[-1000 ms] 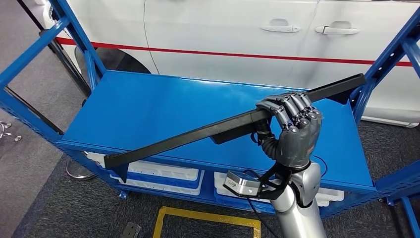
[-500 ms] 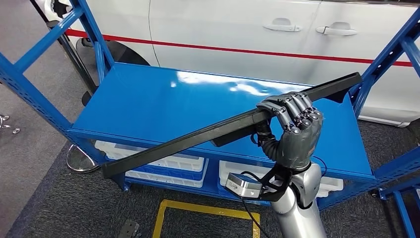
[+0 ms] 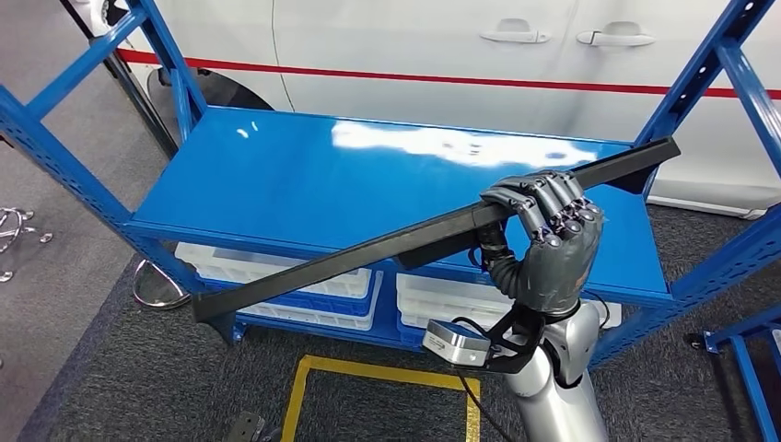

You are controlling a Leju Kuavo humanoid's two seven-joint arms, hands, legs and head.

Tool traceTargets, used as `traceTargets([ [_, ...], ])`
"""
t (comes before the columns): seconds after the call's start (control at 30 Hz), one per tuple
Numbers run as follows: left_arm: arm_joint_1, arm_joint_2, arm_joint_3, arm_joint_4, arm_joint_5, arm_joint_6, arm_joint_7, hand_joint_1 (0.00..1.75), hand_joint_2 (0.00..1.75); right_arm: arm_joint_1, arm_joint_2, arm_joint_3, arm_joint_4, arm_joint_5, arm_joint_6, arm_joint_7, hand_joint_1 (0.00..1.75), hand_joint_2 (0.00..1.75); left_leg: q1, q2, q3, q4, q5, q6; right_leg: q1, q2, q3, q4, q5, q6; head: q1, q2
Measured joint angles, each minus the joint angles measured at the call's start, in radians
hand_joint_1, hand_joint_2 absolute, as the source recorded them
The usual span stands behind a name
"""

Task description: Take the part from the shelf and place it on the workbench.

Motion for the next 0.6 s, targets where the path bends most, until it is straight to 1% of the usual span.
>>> traceTargets([
  [0.03, -0.001, 0.0, 0.0, 0.0, 0.0, 0.0, 0.0, 0.0, 1.75, 0.0, 0.0, 0.0, 0.0, 0.0, 0.0, 0.0, 1.75, 1.75, -0.002, 0.0, 0.051, -0.07, 0.024, 0.006, 0.0, 0.0, -0.007, 0.002, 0.006, 0.001, 0.0, 0.0],
  [0.07, -0.002, 0.0, 0.0, 0.0, 0.0, 0.0, 0.0, 0.0, 1.75, 0.0, 0.0, 0.0, 0.0, 0.0, 0.0, 0.0, 1.75, 1.75, -0.004, -0.001, 0.102, -0.145, 0.037, 0.013, 0.001, 0.0, -0.013, 0.004, 0.011, 0.004, 0.0, 0.0],
  [0.1, -0.004, 0.001, 0.0, 0.0, 0.0, 0.0, 0.0, 0.0, 1.75, 0.0, 0.0, 0.0, -0.001, 0.0, 0.0, 0.0, 1.75, 1.75, -0.008, -0.001, 0.139, -0.203, 0.044, 0.019, 0.001, 0.0, -0.016, 0.004, 0.017, 0.008, 0.0, 0.0],
  [0.13, -0.005, 0.001, 0.0, 0.0, 0.0, 0.0, 0.0, 0.0, 1.75, 0.0, 0.0, 0.0, -0.001, 0.0, 0.0, 0.0, 1.75, 1.75, -0.012, -0.001, 0.159, -0.24, 0.044, 0.025, 0.0, 0.0, -0.017, 0.002, 0.023, 0.014, 0.0, 0.0],
  [0.17, -0.005, 0.001, 0.0, 0.0, 0.0, 0.0, -0.001, 0.0, 1.75, -0.001, 0.0, 0.0, -0.002, 0.0, 0.0, 0.0, 1.75, 1.75, -0.015, -0.002, 0.163, -0.254, 0.043, 0.03, -0.001, -0.001, -0.018, -0.001, 0.031, 0.021, 0.0, 0.0],
  [0.2, -0.005, 0.001, 0.0, 0.0, 0.001, 0.0, -0.001, 0.0, 1.75, -0.001, 0.0, 0.0, -0.002, 0.001, 0.0, -0.002, 1.75, 1.75, -0.017, -0.001, 0.161, -0.26, 0.054, 0.035, -0.002, -0.001, -0.017, -0.006, 0.039, 0.028, 0.0, 0.0],
  [0.23, -0.004, 0.001, 0.0, 0.0, 0.001, 0.0, -0.001, 0.0, 1.75, -0.001, 0.0, 0.0, -0.002, 0.002, 0.0, -0.003, 1.75, 1.75, -0.015, 0.001, 0.16, -0.269, 0.064, 0.041, -0.003, 0.0, -0.018, -0.007, 0.041, 0.033, 0.0, 0.0],
  [0.27, -0.005, 0.0, 0.0, 0.0, 0.001, 0.0, -0.001, 0.0, 1.75, -0.001, 0.0, 0.0, -0.002, 0.004, 0.0, -0.005, 1.75, 1.75, -0.013, 0.004, 0.158, -0.278, 0.077, 0.047, -0.003, 0.001, -0.023, 0.0, 0.03, 0.037, 0.0, 0.0],
  [0.3, -0.005, 0.0, 0.0, 0.0, 0.002, 0.001, -0.001, 0.0, 1.75, -0.002, 0.0, 0.0, -0.002, 0.007, 0.0, -0.008, 1.75, 1.75, -0.01, 0.006, 0.152, -0.286, 0.091, 0.055, -0.003, 0.002, -0.033, 0.026, 0.0, 0.041, 0.0, 0.0],
  [0.33, -0.007, 0.0, 0.0, 0.0, 0.003, 0.001, -0.002, 0.0, 1.75, -0.002, -0.001, 0.0, -0.002, 0.008, 0.0, -0.009, 1.75, 1.75, -0.008, 0.009, 0.144, -0.288, 0.101, 0.059, -0.004, 0.004, -0.048, 0.073, -0.045, 0.044, 0.001, 0.0],
  [0.37, -0.008, 0.0, -0.001, 0.001, 0.003, 0.001, -0.002, 0.0, 1.75, -0.003, -0.001, 0.0, -0.002, 0.01, 0.0, -0.011, 1.75, 1.75, -0.008, 0.009, 0.131, -0.287, 0.11, 0.063, -0.005, 0.004, -0.066, 0.132, -0.093, 0.048, 0.001, 0.0],
  [0.4, -0.008, 0.0, -0.001, 0.001, 0.004, 0.001, -0.002, 0.0, 1.75, -0.002, -0.002, 0.0, -0.002, 0.011, 0.0, -0.013, 1.75, 1.75, -0.009, 0.01, 0.116, -0.284, 0.118, 0.064, -0.007, 0.005, -0.081, 0.194, -0.129, 0.051, 0.001, 0.0],
  [0.43, -0.008, 0.0, -0.001, 0.001, 0.004, 0.0, -0.003, 0.0, 1.75, -0.001, -0.002, 0.0, -0.002, 0.011, 0.0, -0.014, 1.75, 1.75, -0.008, 0.011, 0.101, -0.278, 0.125, 0.062, -0.009, 0.005, -0.086, 0.234, -0.141, 0.055, 0.001, 0.0],
  [0.47, -0.009, 0.0, -0.001, 0.001, 0.004, 0.0, -0.003, 0.0, 1.75, -0.001, -0.003, 0.0, -0.002, 0.011, 0.0, -0.015, 1.75, 1.75, -0.008, 0.011, 0.087, -0.272, 0.131, 0.06, -0.012, 0.004, -0.076, 0.245, -0.133, 0.058, 0.001, 0.0],
  [0.5, -0.009, 0.0, -0.002, 0.001, 0.005, -0.001, -0.003, 0.0, 1.75, -0.001, -0.003, 0.0, -0.002, 0.01, 0.0, -0.015, 1.75, 1.75, -0.006, 0.011, 0.072, -0.264, 0.136, 0.056, -0.015, 0.004, -0.048, 0.219, -0.11, 0.061, 0.001, 0.0],
  [0.53, -0.009, 0.0, -0.002, 0.001, 0.005, -0.001, -0.003, 0.0, 1.75, -0.002, -0.003, 0.0, -0.002, 0.01, 0.0, -0.016, 1.75, 1.75, -0.005, 0.011, 0.059, -0.254, 0.14, 0.053, -0.018, 0.004, -0.005, 0.165, -0.087, 0.064, 0.001, 0.0],
  [0.57, -0.01, 0.0, -0.002, 0.001, 0.005, -0.001, -0.003, 0.0, 1.75, -0.003, -0.003, 0.0, -0.002, 0.01, 0.0, -0.016, 1.75, 1.75, -0.006, 0.011, 0.045, -0.243, 0.142, 0.049, -0.02, 0.004, 0.039, 0.103, -0.08, 0.065, 0.001, 0.0],
  [0.6, -0.01, 0.0, -0.003, 0.001, 0.006, -0.001, -0.004, 0.0, 1.75, -0.003, -0.003, 0.0, -0.002, 0.01, 0.0, -0.017, 1.75, 1.75, -0.006, 0.01, 0.035, -0.233, 0.145, 0.043, -0.02, 0.005, 0.071, 0.055, -0.076, 0.062, 0.001, 0.0],
])
